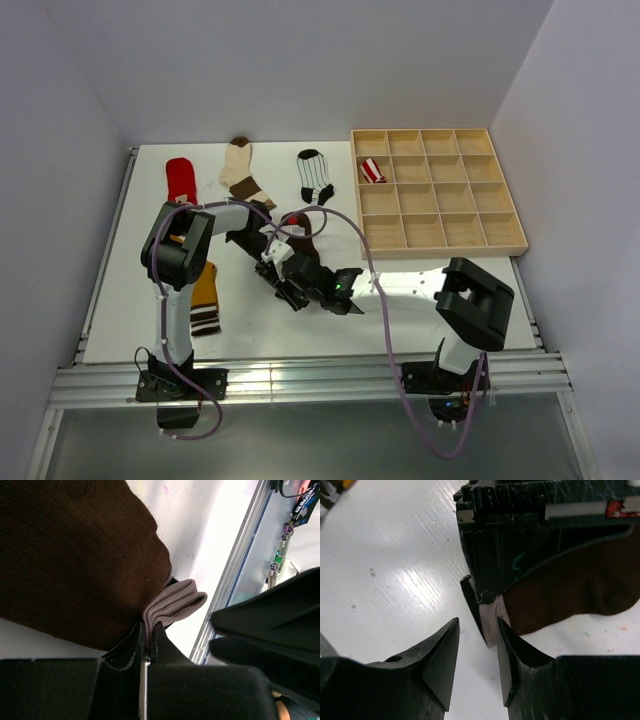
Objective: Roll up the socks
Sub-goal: Roll the sock at the center of the board.
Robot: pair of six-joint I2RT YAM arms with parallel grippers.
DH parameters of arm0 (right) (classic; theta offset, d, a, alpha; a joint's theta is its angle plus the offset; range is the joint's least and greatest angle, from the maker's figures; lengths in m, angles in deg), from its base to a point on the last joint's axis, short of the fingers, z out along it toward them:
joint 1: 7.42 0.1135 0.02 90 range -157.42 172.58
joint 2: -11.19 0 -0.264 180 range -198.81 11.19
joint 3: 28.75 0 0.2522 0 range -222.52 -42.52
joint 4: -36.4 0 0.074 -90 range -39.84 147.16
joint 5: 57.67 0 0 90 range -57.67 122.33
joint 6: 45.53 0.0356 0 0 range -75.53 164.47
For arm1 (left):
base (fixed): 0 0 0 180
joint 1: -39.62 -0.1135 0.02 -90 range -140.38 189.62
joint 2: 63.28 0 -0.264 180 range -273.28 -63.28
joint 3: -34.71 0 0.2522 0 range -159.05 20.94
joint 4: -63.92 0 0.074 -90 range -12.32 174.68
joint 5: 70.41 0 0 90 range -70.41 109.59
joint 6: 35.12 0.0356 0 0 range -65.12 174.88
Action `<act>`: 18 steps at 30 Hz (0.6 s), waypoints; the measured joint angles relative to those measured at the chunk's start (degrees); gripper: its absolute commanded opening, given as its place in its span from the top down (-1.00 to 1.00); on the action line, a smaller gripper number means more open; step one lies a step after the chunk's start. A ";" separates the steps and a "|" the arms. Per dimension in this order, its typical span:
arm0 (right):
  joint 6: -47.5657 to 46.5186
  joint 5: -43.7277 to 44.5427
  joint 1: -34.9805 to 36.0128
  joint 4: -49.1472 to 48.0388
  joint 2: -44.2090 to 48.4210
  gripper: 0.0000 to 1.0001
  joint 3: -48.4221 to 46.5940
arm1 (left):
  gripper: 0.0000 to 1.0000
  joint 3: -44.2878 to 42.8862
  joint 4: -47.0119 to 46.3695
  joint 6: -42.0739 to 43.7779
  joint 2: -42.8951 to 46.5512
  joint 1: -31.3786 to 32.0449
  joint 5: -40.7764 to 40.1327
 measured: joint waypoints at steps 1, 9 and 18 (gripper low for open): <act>-0.55 0.07 0.02 0.07 -1.07 0.14 -0.68 | 0.99 0.00 0.22 0.09 0.00 0.00 -0.15; -2.60 1.60 0.94 0.70 -4.17 0.14 -3.04 | 0.99 0.00 1.55 0.26 -0.02 -0.37 -0.92; -2.80 2.32 3.41 2.45 -4.17 0.17 -4.22 | 0.99 -0.42 3.06 0.66 -0.85 -0.76 -0.66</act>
